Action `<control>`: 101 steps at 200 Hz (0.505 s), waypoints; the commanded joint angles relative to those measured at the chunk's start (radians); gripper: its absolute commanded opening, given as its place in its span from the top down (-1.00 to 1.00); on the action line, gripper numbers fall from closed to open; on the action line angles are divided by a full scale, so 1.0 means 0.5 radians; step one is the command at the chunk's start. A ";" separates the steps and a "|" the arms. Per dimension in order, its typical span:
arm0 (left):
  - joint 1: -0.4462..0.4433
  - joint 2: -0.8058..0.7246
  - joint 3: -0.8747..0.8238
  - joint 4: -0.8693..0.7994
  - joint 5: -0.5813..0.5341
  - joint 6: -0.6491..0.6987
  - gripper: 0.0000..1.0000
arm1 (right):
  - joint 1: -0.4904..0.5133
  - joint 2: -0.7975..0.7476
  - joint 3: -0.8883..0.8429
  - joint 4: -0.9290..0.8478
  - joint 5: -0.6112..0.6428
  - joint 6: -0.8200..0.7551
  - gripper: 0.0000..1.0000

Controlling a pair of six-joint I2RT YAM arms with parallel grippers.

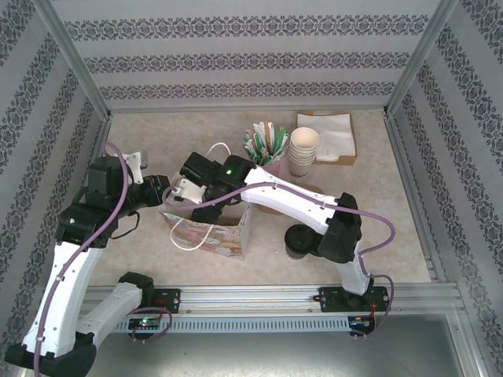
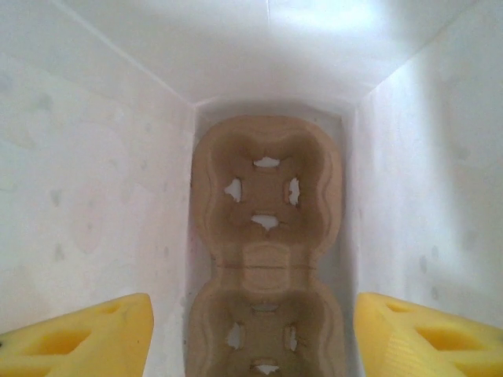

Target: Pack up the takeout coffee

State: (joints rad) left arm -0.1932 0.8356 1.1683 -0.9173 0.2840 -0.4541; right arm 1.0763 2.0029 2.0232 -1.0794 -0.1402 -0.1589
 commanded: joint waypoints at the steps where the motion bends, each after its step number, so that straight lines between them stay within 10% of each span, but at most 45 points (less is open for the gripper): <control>1: 0.012 0.001 -0.034 -0.111 -0.008 -0.012 0.52 | 0.013 -0.166 0.112 0.101 0.001 0.048 -0.37; 101: 0.012 -0.014 0.050 -0.091 -0.040 -0.019 0.18 | -0.004 -0.418 0.032 0.156 0.120 0.122 -0.34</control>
State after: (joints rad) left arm -0.1932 0.8356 1.1671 -0.9386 0.2798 -0.4603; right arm 1.0760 1.8584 2.0464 -1.0302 -0.1108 -0.1318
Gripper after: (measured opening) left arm 0.407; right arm 0.669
